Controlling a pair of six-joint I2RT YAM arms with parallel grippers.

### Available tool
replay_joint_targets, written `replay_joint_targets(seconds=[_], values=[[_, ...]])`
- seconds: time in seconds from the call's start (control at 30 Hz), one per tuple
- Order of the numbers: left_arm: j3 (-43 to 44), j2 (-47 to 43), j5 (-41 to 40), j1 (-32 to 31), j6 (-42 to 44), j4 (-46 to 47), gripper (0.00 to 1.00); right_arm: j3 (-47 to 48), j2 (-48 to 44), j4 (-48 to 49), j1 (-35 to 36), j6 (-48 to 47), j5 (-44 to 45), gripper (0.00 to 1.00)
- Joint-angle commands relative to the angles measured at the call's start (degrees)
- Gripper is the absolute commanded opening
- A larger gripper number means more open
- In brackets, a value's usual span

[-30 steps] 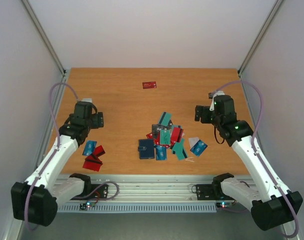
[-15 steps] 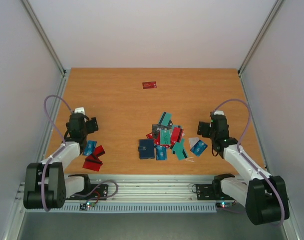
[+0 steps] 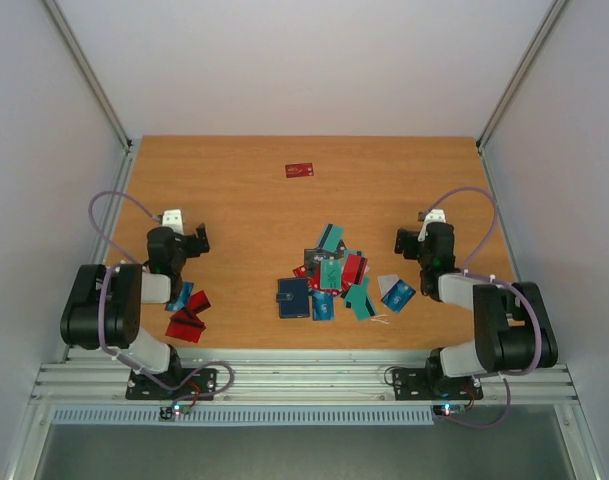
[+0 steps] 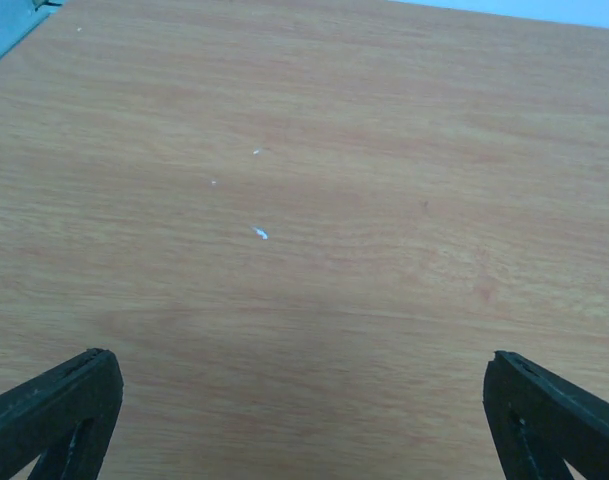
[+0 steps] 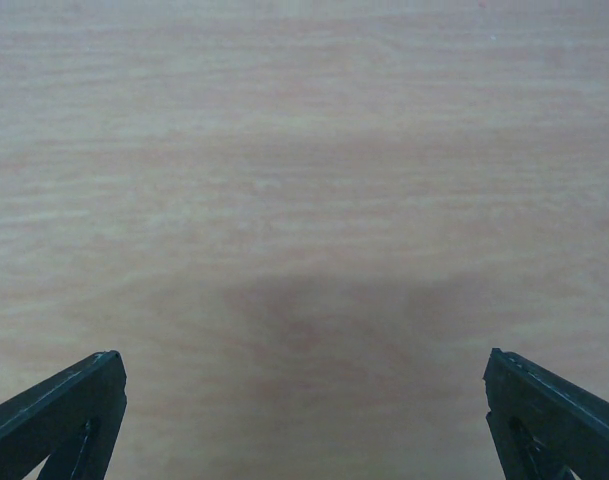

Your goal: Put the credit cards into the card holder

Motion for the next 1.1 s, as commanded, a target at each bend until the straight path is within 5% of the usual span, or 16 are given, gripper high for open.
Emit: replay_joint_targets(seconds=[0.0,0.17,0.23,1.07], values=[[-0.7,1.3,2.1,0.3,1.0,13.3,0.99,5.0,3.4,6.1,-2.3,-3.4,-10.1,0.99],[0.5,1.3,2.7,0.3,1.7,11.0,0.99,0.8,11.8,23.8,-4.6,-2.3,-9.2,0.99],[1.0,0.6,2.8,0.3,1.7,8.4,0.99,2.0,10.6,18.4,-5.6,-1.8,-11.3,0.99],[2.3,1.0,4.6,-1.2,3.9,6.7,0.99,1.4,11.0,20.9,-5.3,-2.2,-10.5,0.98]])
